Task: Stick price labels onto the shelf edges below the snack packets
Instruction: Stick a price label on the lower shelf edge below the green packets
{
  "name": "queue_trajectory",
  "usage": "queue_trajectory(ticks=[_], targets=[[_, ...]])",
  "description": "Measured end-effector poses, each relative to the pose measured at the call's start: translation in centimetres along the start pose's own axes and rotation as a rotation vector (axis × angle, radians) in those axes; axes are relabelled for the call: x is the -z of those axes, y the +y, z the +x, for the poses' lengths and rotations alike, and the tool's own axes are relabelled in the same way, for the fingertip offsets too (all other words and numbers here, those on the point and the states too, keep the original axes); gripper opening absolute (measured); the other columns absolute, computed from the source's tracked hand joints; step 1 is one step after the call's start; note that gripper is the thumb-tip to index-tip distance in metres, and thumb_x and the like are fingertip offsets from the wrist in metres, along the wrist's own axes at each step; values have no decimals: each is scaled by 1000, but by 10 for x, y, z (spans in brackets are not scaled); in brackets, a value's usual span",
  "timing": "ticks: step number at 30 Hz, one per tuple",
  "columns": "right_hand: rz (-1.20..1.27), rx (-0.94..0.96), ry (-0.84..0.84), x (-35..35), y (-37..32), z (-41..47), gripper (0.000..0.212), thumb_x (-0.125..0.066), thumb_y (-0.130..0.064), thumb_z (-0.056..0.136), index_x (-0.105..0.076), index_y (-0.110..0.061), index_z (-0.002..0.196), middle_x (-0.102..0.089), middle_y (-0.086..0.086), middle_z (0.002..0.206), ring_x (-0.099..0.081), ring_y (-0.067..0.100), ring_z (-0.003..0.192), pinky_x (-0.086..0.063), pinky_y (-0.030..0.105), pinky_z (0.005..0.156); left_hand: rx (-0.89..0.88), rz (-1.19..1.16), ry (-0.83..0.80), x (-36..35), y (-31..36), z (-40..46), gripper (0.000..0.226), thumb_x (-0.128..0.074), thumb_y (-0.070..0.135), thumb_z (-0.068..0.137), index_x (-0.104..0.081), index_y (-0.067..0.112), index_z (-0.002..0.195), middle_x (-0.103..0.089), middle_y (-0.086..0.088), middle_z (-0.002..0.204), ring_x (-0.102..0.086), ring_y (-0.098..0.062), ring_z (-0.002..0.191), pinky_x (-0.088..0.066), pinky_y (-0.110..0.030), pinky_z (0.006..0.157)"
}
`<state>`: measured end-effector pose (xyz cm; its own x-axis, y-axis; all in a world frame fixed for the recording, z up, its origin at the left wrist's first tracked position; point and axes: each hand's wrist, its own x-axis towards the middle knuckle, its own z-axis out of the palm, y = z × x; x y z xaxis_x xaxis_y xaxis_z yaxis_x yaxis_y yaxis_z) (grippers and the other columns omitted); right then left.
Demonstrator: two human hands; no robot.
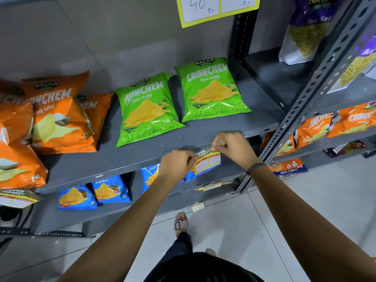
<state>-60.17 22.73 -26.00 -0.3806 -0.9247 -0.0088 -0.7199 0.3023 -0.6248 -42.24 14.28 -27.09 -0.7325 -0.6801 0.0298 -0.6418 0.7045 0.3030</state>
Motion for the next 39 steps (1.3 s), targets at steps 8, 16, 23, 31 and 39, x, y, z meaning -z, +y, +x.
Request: queue_trajectory(ticks=[8, 16, 23, 31, 39], targets=[[-345, 93, 60, -18, 2, -5, 16, -71, -31, 76, -65, -16, 77, -73, 3, 84, -61, 25, 91, -37, 36, 83, -2, 318, -85, -17, 3, 8, 36, -42, 39, 96, -65, 14, 86, -70, -10, 89, -65, -33, 85, -37, -28, 61], [-469, 77, 105, -29, 3, 0, 16, -66, -27, 79, -65, -12, 78, -73, 10, 84, -62, 30, 93, -40, 39, 84, 163, 353, -122, -24, 13, 17, 21, -48, 16, 91, -67, 10, 85, -72, -11, 89, -67, -33, 82, -36, -26, 63], [-268, 71, 148, -20, -4, -6, 12, -65, -17, 80, -61, -10, 72, -68, 11, 78, -57, 31, 86, -40, 36, 80, 170, 341, -34, -20, 10, 14, 26, -48, 21, 93, -66, 10, 77, -71, -10, 81, -67, -33, 75, -35, -25, 60], [-200, 63, 150, -11, -9, -2, 12, -69, -20, 81, -63, -10, 76, -69, 8, 82, -57, 28, 85, -46, 36, 77, 138, 300, 69, -11, 10, 20, 44, -44, 46, 93, -64, 10, 76, -71, -13, 79, -66, -36, 75, -35, -28, 57], [-222, 16, 191, -10, -8, 0, 17, -74, -26, 76, -62, -14, 75, -68, 6, 79, -58, 28, 85, -45, 35, 73, 217, 300, 63, -4, 24, 35, 47, -55, 56, 84, -65, 11, 76, -72, -12, 81, -68, -33, 77, -35, -27, 60]])
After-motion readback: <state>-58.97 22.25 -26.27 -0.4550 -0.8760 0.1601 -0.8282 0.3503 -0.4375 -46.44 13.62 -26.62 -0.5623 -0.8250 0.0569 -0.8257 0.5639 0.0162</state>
